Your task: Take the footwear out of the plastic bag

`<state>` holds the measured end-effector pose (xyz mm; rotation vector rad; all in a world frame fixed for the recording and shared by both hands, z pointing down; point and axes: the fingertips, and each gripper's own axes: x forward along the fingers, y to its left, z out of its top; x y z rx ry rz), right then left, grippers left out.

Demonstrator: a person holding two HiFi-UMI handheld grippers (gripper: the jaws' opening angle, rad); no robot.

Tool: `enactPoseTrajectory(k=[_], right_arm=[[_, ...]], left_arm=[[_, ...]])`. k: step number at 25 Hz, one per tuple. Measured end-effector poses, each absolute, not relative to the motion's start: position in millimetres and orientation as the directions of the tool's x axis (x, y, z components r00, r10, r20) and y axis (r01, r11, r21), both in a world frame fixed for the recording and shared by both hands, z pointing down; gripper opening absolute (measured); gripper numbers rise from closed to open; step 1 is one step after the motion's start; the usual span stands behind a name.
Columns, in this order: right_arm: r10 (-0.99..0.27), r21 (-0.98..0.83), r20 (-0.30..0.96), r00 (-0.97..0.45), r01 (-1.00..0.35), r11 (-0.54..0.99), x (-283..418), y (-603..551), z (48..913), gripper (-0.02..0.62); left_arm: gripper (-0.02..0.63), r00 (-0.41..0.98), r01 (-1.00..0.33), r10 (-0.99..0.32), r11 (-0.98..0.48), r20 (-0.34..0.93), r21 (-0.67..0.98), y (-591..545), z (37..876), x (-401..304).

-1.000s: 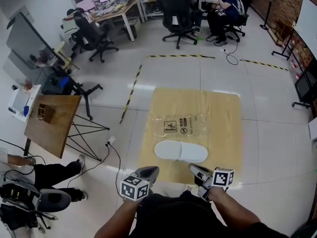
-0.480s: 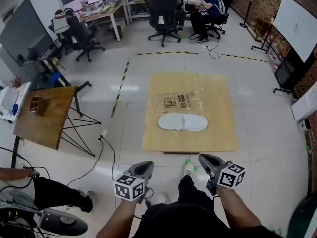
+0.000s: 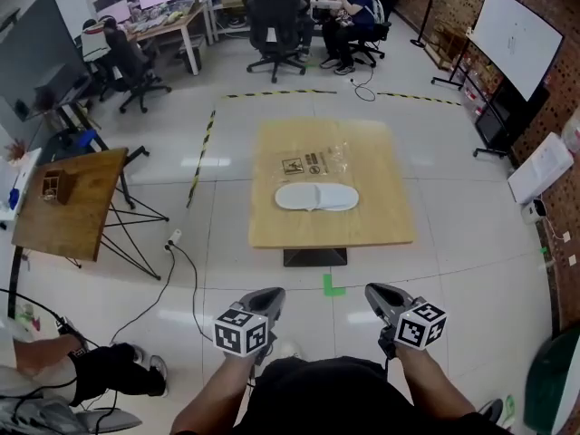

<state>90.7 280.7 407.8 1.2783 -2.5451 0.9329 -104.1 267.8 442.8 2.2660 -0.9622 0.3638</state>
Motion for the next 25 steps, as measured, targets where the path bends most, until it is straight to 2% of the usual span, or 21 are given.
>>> enactPoseTrajectory(k=[11, 25], right_arm=[[-0.673, -0.438, 0.388, -0.630, -0.768, 0.467, 108.1, 324.2, 394.7, 0.000], [-0.675, -0.460, 0.393, -0.625, -0.769, 0.444, 139.6, 359.9, 398.7, 0.000]], left_arm=[[0.008, 0.677, -0.735, -0.592, -0.528, 0.437, 0.425, 288.5, 414.4, -84.7], [0.008, 0.697, -0.717, -0.559, -0.547, 0.449, 0.432, 324.1, 417.9, -43.0]])
